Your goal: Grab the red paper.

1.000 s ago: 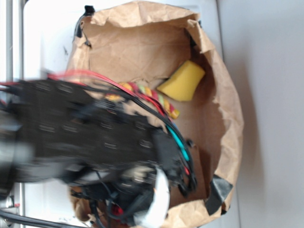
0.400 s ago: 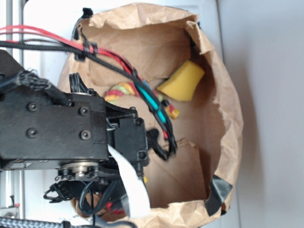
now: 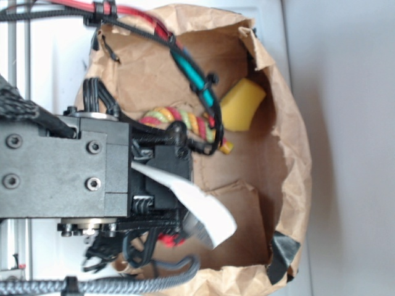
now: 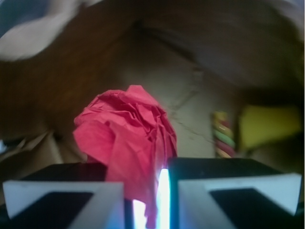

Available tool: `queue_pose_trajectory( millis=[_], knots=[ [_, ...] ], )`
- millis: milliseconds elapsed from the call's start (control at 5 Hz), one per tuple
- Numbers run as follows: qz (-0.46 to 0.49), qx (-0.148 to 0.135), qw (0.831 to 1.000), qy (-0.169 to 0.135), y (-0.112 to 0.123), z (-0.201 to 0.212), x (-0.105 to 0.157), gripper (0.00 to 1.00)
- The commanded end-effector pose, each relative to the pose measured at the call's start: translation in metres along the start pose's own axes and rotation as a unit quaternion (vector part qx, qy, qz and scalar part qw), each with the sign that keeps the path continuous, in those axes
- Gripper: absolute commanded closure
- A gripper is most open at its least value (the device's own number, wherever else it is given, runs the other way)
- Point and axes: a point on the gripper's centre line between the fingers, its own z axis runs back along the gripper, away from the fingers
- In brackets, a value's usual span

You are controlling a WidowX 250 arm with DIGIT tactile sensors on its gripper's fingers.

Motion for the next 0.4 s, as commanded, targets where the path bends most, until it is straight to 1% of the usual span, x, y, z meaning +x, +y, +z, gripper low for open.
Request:
queue_pose_trajectory(
  millis=[0,200],
  knots=[
    [0.215,0.055,0.975,-0.022,0.037,0.021,0.005,1.00],
    [0.266,0.068,0.961,-0.014,0.051,0.032,-0.002,1.00]
  ],
)
